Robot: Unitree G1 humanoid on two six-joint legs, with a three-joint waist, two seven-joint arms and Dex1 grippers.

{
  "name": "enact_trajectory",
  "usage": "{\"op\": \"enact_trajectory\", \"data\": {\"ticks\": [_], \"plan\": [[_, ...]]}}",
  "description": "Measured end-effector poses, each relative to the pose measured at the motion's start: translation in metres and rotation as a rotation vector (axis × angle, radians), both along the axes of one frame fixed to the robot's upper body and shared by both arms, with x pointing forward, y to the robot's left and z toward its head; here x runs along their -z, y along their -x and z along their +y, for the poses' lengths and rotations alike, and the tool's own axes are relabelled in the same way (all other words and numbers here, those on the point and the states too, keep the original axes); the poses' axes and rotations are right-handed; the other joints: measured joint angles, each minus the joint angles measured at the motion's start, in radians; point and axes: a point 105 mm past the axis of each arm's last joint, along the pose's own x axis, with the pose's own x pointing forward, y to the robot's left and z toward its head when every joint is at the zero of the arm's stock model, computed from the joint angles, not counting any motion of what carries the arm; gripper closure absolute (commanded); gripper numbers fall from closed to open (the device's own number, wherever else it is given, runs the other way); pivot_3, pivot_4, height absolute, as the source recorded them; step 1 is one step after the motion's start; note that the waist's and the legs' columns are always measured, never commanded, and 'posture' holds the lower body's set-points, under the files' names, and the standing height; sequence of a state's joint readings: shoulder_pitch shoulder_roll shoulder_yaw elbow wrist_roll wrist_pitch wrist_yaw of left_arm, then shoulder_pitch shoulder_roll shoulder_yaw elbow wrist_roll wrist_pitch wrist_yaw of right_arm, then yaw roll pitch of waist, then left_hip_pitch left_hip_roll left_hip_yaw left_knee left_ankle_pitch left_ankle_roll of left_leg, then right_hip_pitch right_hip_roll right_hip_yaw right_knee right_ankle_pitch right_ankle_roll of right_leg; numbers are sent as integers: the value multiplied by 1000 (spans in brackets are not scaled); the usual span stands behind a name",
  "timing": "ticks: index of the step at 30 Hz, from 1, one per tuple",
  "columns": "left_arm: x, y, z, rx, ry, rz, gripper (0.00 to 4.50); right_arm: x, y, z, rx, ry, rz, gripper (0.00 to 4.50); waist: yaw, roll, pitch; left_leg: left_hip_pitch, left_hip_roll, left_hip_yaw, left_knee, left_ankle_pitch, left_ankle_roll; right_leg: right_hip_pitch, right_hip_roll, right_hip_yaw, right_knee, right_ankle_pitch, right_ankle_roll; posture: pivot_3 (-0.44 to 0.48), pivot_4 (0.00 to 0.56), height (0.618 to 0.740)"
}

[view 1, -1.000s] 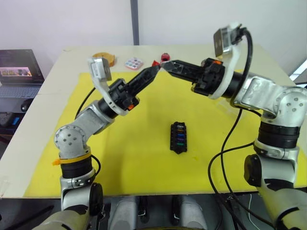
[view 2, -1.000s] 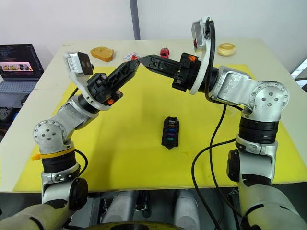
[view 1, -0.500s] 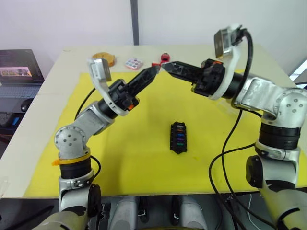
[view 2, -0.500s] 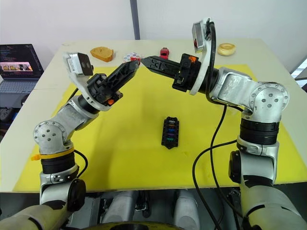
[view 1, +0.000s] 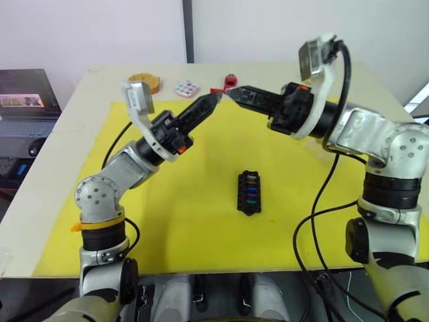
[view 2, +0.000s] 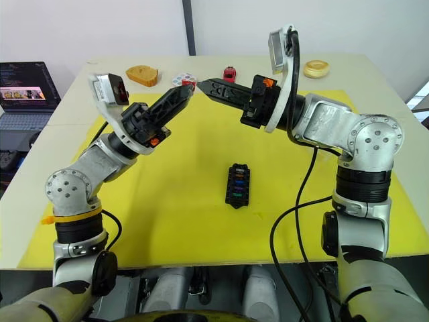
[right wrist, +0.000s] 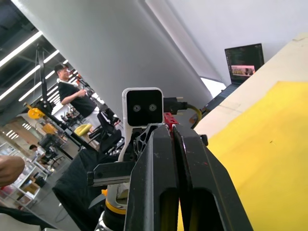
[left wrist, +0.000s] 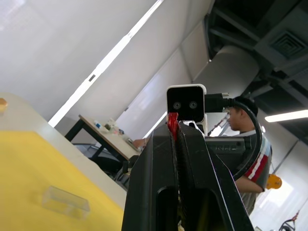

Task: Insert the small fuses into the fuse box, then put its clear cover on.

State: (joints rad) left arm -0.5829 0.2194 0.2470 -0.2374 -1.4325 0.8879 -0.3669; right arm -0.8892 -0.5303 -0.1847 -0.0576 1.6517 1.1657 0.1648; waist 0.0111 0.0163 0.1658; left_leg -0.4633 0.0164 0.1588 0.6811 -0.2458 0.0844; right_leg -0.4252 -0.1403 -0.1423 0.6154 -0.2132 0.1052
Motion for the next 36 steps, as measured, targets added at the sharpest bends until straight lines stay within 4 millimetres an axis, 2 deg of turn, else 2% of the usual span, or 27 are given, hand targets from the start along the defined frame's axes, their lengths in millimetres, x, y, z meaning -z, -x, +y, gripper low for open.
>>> {"op": "enact_trajectory", "data": {"ticks": [2, 28, 31, 33, 34, 36], "plan": [[0, 0, 1, -4, -6, -1, 4500, 0, 0, 0, 2, -2, -3, 2574, 0, 0, 0, 0, 0, 0, 0, 0, 0, 0, 0, 0, 0, 0, 0, 0, 150, 740], [6, 2, -3, 17, -16, 17, 4500, 4, -2, 3, 1, 18, 0, 2574, 0, 0, 0, -1, 0, 0, -1, 0, 0, -1, 0, 0, -1, 0, 0, 0, 150, 740], [6, 2, -3, 17, -16, 16, 4500, 4, -2, 3, 0, 18, 0, 3345, 0, 0, 0, -1, 0, 0, -1, 0, 0, -1, 0, 0, -1, 0, 0, 0, 150, 740], [6, 3, -3, 18, -16, 15, 4500, 4, -2, 3, 0, 19, 0, 4257, 0, 0, 0, -1, 0, 0, -1, 0, 0, -1, 0, 0, -1, 0, 0, 0, 150, 740], [6, 3, -3, 18, -16, 15, 4500, 4, -2, 3, -1, 17, -1, 4459, 0, 0, 0, -1, 0, 0, -1, 0, 0, -1, 0, 0, -1, 0, 0, 0, 150, 740], [6, 2, -3, 16, -16, 15, 4500, 3, -1, 3, 0, 13, -5, 4459, 0, 0, 0, -1, 0, 0, -1, 0, 0, -1, 0, 0, -1, 0, 0, 0, 150, 740]]}}
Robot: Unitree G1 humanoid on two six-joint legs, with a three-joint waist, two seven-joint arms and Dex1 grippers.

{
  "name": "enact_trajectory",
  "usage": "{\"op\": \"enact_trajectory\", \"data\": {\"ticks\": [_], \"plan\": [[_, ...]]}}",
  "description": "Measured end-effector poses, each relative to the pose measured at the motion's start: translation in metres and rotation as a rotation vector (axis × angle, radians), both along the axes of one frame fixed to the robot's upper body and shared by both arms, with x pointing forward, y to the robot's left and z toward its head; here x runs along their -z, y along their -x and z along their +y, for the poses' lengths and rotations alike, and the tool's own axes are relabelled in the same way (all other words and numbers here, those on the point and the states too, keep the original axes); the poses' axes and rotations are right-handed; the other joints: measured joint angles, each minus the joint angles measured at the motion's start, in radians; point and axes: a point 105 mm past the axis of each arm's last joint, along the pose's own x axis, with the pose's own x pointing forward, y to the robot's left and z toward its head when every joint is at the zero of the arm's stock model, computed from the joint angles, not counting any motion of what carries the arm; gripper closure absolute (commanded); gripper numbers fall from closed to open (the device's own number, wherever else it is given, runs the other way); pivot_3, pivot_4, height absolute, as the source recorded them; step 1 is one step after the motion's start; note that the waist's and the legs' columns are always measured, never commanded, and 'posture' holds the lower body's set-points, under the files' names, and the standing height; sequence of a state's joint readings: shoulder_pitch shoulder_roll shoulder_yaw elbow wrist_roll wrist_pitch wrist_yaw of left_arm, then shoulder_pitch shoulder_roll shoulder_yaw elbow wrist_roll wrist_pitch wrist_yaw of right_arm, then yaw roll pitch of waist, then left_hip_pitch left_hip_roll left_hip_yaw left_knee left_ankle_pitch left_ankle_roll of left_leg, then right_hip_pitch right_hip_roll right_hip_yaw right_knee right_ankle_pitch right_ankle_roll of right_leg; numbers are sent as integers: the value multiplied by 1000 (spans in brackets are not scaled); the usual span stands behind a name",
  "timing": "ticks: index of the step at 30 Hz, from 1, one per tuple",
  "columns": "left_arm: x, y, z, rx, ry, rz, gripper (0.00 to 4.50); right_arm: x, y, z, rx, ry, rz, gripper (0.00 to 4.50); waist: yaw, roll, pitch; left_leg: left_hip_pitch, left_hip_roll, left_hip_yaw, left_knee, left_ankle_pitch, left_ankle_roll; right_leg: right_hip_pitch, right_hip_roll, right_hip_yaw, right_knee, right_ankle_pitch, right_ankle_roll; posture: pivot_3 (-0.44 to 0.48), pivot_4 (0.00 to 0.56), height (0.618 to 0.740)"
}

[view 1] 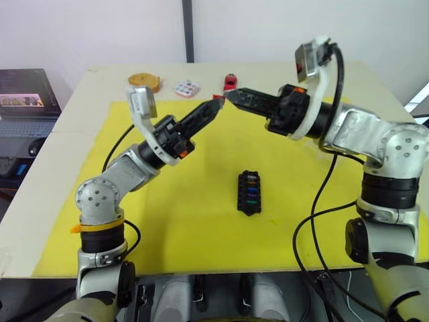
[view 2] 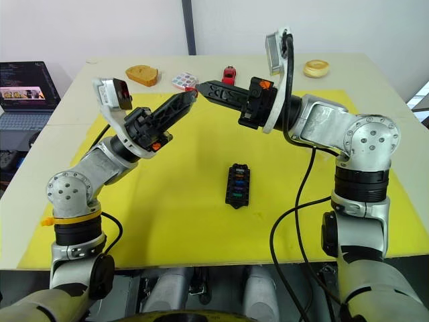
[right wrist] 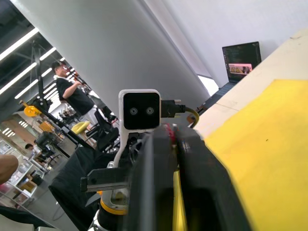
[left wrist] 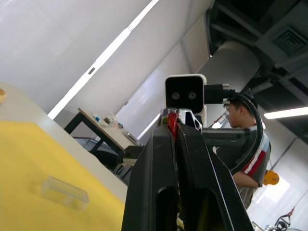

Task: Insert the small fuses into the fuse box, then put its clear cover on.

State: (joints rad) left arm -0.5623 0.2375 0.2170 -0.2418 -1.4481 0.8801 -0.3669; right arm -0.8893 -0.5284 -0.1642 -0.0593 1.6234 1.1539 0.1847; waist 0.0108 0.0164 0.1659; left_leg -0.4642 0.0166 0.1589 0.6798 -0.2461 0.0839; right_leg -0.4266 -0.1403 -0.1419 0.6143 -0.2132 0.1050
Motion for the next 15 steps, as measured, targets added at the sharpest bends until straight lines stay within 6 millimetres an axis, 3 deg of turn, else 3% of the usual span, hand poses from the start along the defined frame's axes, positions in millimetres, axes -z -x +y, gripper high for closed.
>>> {"op": "enact_trajectory", "data": {"ticks": [11, 15], "plan": [[0, -1, 2, -11, -11, -3, 4500, 0, 0, 0, 2, -2, 0, 4459, 0, 0, 0, 0, 0, 0, 0, 0, 0, 0, 0, 0, -1, 0, 0, 0, 150, 740], [6, -1, 6, -28, -36, 10, 2988, 1, -2, -1, 11, 2, -1, 4500, -1, 0, 0, 0, 0, 0, -1, 0, 0, -1, 0, 0, -1, 0, 0, 0, 150, 740]]}}
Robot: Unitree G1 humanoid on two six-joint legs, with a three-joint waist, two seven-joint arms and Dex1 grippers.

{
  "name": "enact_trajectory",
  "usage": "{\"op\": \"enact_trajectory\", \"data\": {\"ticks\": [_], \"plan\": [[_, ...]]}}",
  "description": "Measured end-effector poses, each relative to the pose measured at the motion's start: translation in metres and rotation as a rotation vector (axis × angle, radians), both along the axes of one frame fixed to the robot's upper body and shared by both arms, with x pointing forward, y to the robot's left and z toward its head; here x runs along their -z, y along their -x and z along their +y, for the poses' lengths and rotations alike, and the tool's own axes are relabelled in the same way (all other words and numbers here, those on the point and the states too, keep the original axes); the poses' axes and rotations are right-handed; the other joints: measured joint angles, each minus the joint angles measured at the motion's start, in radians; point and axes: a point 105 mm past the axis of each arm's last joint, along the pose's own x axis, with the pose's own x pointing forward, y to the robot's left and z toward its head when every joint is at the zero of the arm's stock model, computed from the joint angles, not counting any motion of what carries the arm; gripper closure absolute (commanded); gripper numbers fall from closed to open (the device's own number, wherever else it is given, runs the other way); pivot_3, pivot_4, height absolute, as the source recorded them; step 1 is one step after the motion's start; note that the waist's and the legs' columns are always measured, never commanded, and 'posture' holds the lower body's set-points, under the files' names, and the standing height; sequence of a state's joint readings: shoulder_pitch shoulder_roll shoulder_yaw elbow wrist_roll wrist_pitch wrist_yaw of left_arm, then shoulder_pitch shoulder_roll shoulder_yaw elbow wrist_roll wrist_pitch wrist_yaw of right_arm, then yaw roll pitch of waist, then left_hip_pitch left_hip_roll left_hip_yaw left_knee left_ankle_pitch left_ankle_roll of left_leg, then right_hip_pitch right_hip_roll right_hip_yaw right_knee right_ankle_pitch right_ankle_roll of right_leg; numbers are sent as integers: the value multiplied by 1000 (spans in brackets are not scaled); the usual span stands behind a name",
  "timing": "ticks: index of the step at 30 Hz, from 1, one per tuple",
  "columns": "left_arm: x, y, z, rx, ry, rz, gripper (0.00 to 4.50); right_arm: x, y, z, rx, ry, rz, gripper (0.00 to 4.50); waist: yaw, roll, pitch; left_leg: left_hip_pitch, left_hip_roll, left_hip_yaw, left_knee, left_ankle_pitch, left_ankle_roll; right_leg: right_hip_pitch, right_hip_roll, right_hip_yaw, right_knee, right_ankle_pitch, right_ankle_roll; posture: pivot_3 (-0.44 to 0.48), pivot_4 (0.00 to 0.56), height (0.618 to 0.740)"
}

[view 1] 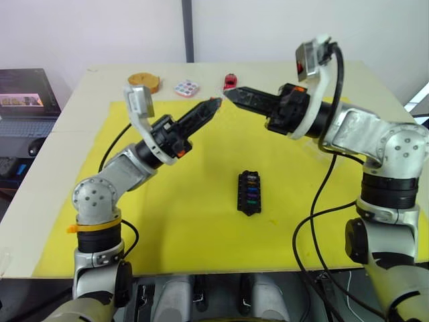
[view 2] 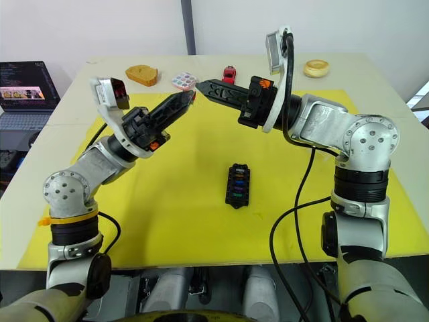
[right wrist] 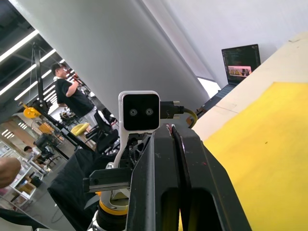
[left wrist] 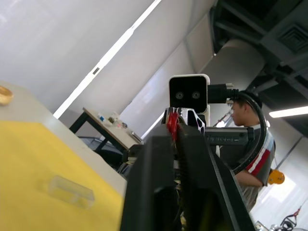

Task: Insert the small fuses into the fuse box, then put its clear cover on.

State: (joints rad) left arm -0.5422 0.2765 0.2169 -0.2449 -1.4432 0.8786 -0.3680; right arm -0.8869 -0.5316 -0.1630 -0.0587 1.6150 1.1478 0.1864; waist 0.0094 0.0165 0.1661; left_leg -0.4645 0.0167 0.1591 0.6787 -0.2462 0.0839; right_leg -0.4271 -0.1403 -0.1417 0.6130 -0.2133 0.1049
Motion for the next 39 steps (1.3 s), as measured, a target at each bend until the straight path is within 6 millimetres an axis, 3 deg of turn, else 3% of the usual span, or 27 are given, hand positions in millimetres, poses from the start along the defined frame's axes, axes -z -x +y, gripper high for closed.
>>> {"op": "enact_trajectory", "data": {"ticks": [3, 6, 9, 13, 17, 21, 26, 31, 39], "plan": [[34, -1, 13, -46, -69, 108, 1475, 8, -1, -11, 21, 36, 11, 4500, -1, 0, 0, 0, 0, 1, -2, 0, 0, -1, 0, 0, -1, 0, 0, 0, 150, 740], [105, 13, 35, -67, -154, 361, 1475, 36, 10, -34, 33, 225, 26, 4500, 0, 0, 1, 0, -1, 1, -7, 0, 0, -3, -1, 1, -4, 0, 0, 0, 150, 740], [143, 28, 39, -37, -216, 491, 1475, 73, 33, -39, -51, 489, 10, 4500, 6, -2, 3, -2, -1, 1, -11, 2, -3, -9, -2, 0, -5, -2, -4, 0, 150, 740], [151, 28, 39, -38, -246, 501, 1475, 89, 43, -35, -125, 574, -18, 4500, 1, -2, 3, 0, 0, 1, -14, 0, -1, -9, -3, -1, -14, 4, -11, 0, 150, 740], [152, 27, 48, -46, -280, 473, 1475, 86, 44, -36, -144, 576, -50, 4500, 1, -2, 3, -1, 0, 1, -15, 1, -2, -11, -3, -1, -17, 7, -11, 0, 150, 740], [146, 33, 70, -51, -542, 338, 1475, 83, 55, -42, -185, 650, -94, 4500, 3, -3, 4, -6, 1, 2, -17, 5, -8, -17, -3, -1, -17, 7, -11, 0, 150, 740], [142, 58, 74, 81, -779, 169, 1475, 88, 74, -37, -284, 693, -129, 4500, 2, -2, 4, -11, 0, 4, -19, 4, -8, -23, -4, -1, -19, 7, -11, 0, 150, 740], [149, 85, 71, 210, -806, 178, 1475, 101, 79, -37, -307, 707, -101, 4500, 3, -2, 4, -13, 0, 4, -21, 5, -10, -27, -5, 0, -18, 7, -11, 0, 150, 740], [162, 79, 54, 177, -784, 149, 1475, 114, 83, -31, -319, 715, -113, 4500, 5, -2, 4, -13, -2, 5, -19, 6, -10, -26, -8, -1, -17, 8, -12, 0, 150, 740]]}}
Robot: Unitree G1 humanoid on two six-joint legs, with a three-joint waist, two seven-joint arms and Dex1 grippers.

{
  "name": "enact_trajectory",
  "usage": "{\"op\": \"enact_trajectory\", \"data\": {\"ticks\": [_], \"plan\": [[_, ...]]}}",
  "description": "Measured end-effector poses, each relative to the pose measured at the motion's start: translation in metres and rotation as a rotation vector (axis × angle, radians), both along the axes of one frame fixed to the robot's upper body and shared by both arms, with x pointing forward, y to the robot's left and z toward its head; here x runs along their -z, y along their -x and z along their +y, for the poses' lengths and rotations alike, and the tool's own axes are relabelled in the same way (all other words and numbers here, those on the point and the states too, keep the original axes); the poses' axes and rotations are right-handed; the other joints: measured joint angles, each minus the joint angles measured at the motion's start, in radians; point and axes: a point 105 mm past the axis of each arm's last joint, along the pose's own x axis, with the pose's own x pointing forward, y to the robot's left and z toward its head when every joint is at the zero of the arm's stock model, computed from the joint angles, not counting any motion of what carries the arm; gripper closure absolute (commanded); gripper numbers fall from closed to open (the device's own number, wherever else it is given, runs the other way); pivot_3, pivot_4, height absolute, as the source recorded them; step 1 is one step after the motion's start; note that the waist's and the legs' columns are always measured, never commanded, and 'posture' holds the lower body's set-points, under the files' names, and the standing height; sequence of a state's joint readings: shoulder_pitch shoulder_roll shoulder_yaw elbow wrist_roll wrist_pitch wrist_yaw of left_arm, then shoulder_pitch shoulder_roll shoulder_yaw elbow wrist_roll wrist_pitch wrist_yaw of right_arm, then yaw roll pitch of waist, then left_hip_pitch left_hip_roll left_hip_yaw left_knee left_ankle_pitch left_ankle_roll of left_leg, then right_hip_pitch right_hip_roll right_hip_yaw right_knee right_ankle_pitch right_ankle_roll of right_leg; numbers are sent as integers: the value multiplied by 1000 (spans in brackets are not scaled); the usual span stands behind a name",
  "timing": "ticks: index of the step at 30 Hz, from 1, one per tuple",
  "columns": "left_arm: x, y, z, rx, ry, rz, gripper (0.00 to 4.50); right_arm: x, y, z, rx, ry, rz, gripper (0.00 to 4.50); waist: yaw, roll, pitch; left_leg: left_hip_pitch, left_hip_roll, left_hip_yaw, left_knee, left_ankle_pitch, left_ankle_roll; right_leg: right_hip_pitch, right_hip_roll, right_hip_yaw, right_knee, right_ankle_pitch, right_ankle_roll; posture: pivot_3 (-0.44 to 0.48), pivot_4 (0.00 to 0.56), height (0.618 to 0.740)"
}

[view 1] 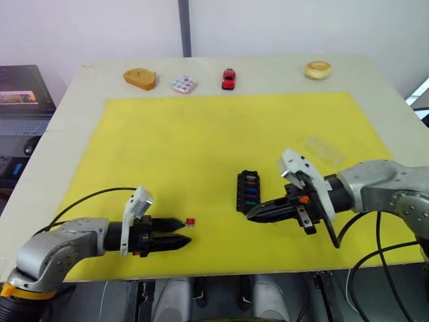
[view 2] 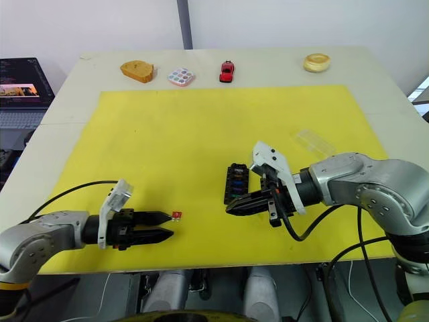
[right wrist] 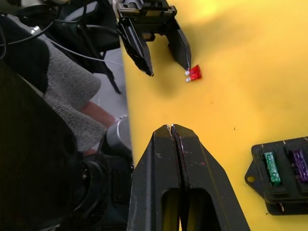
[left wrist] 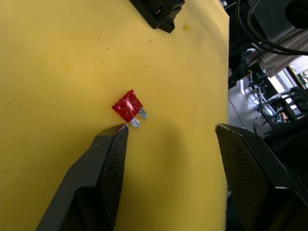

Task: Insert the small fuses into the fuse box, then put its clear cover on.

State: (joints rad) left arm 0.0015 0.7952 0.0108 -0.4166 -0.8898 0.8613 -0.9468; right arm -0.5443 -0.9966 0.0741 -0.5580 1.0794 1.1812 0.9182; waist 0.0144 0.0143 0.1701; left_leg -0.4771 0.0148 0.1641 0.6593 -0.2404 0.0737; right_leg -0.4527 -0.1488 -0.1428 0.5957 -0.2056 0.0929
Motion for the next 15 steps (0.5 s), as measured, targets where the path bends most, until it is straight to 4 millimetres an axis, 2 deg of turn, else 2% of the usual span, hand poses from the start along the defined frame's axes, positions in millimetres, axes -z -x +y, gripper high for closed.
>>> {"op": "enact_trajectory", "data": {"ticks": [6, 14, 15], "plan": [[4, -5, -7, -29, 19, 13, 1475, 2, 0, -1, 12, 6, -2, 4500, 2, 0, 0, 1, 0, -1, 3, 0, 0, 4, 0, -2, 0, 2, 1, 0, 150, 740], [8, -15, -21, -78, 150, 173, 1475, 4, -2, -1, 28, 9, -5, 4500, 28, 0, 0, 7, -1, -2, 5, -1, 2, 11, -1, -3, -1, 2, 1, 0, 150, 740], [9, -16, -22, -81, 152, 179, 1713, 4, -2, -1, 31, 11, -7, 4500, 29, 0, 0, 7, -1, -2, 5, -1, 2, 12, -1, -3, -1, 2, 1, 0, 150, 740]]}}
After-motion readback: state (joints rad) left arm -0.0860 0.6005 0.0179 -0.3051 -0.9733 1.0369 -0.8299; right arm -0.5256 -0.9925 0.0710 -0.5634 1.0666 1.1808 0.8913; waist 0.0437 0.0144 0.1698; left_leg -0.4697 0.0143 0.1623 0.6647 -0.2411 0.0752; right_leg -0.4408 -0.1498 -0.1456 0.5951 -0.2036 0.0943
